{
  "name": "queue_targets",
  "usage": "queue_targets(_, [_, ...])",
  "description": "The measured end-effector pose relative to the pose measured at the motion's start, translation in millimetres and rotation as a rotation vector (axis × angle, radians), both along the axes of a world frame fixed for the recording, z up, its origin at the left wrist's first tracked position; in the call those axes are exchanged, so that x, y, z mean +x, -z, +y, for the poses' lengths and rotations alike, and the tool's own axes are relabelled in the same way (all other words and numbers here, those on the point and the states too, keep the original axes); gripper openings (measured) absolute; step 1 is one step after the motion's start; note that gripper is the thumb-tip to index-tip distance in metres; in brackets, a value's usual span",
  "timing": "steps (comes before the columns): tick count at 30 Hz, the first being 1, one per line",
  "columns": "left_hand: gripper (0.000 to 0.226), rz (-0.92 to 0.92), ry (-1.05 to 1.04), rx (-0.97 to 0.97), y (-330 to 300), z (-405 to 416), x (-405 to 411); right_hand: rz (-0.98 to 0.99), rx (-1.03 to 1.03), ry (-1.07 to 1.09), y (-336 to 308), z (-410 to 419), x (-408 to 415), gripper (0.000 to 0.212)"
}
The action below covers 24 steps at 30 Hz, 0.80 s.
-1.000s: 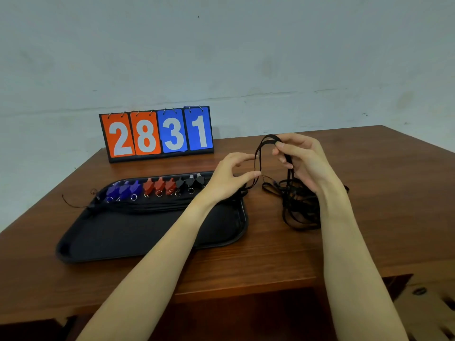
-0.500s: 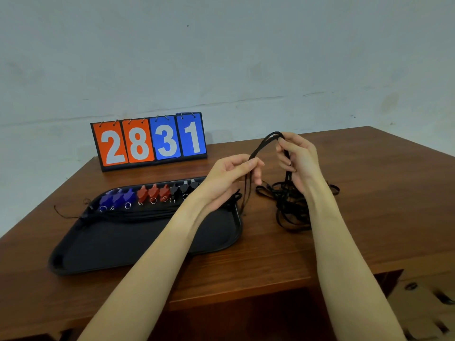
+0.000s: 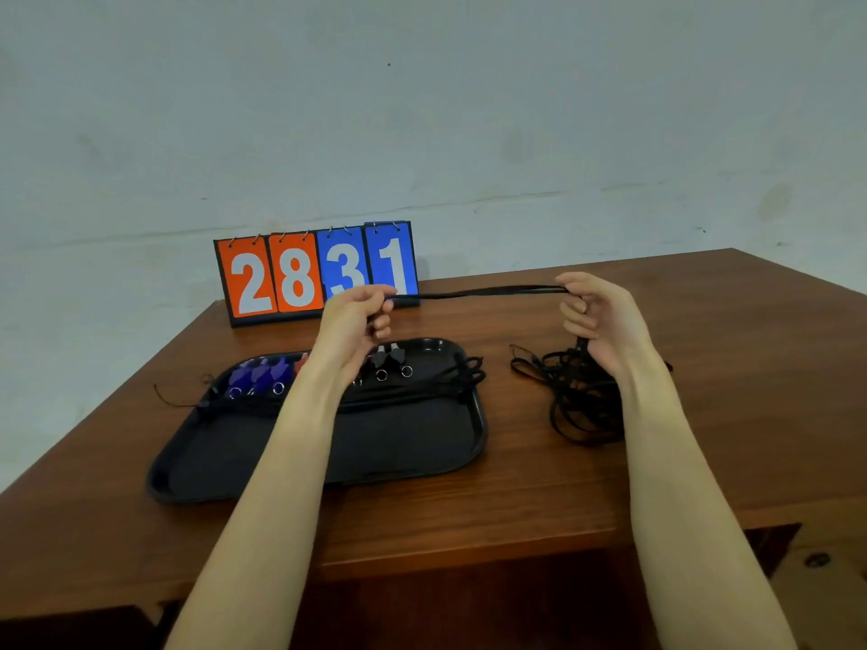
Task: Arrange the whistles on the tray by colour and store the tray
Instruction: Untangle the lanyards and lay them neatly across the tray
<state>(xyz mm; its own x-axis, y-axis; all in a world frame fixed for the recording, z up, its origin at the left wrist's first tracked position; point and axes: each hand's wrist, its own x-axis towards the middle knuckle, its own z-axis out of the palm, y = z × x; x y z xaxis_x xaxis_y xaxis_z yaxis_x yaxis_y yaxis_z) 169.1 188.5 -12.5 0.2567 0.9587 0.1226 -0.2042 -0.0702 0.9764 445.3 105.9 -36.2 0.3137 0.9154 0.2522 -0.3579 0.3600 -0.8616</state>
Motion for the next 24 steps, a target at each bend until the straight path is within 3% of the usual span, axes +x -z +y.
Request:
queue_targets(2, [0.019, -0.016, -0.163, 0.007, -2, 3, -9, -0.058, 0.009, -0.022, 0, -1, 2, 0.011])
queue_targets(5, [0.013, 0.125, -0.365, 0.131, 3, 6, -27, -0.136, 0.003, -0.055, 1, 1, 0, 0.010])
queue_targets(8, [0.009, 0.225, -0.537, 0.255, 13, 5, -51, -0.147, -0.015, -0.117, 1, 4, -4, 0.022])
queue_targets(10, [0.006, 0.326, -0.610, 0.317, 22, 3, -72, -0.190, -0.028, -0.144, 2, 5, -8, 0.015])
queue_targets(19, [0.015, 0.722, -0.645, 0.263, 51, -19, -165, -0.677, -0.099, -0.076, 4, 9, -54, 0.015])
queue_targets(24, [0.012, 0.873, -0.621, 0.277, 56, -22, -195, -0.809, -0.088, -0.074, 8, 9, -67, 0.009])
